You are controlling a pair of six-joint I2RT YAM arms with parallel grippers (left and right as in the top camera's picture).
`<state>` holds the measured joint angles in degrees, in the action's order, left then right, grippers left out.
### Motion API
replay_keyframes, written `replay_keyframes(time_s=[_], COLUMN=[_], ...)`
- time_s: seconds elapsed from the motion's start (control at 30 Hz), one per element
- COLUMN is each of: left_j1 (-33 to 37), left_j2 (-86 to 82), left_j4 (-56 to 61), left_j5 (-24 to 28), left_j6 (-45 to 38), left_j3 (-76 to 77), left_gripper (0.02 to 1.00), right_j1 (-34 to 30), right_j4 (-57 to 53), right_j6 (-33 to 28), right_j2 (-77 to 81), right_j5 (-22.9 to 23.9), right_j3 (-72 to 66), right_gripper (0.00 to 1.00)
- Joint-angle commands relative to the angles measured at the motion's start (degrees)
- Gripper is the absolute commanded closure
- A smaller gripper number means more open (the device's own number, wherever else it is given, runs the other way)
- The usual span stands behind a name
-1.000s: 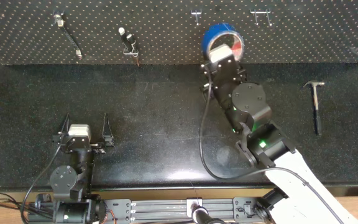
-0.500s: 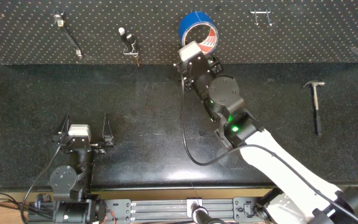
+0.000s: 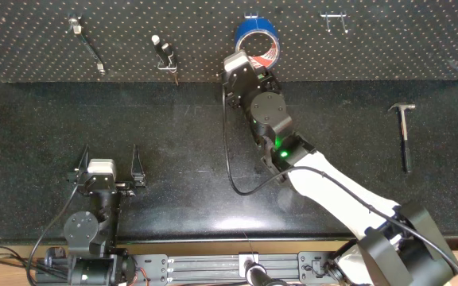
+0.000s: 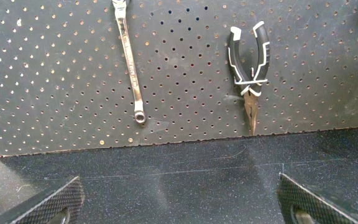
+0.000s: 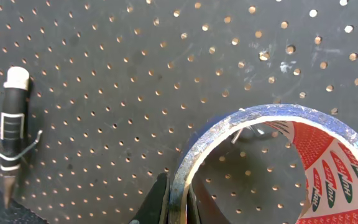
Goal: Place Tools Onto Pegboard
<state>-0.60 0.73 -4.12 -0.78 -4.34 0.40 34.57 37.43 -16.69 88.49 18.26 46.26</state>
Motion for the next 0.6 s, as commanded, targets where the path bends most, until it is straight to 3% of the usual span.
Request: replay_keyframes(time_s=[0.03,0.23,0.6], left_j1=[-0.3,-0.3,-0.3], left_j2=[-0.5,-0.5,-0.5], left_j4=[-0.4,-0.4,-0.4], left_j5=[0.6,0.6,0.6], left_j6=[-0.7,-0.7,-0.7], left_j3=[-0.1,-0.1,-0.1], left_gripper=[0.023,0.023,0.023], right_j1=[0.3,0.1,-0.7], right_j4=[3.8,9.6,13.4], right_j6=[-3.9,-7.5,-7.6], right_j2=[3.1,6.6,10.0], right_j5=[2.3,2.3,2.3], right_j3=[0.9,0.9,0.9], right_gripper=[0.925,0.921,0.925])
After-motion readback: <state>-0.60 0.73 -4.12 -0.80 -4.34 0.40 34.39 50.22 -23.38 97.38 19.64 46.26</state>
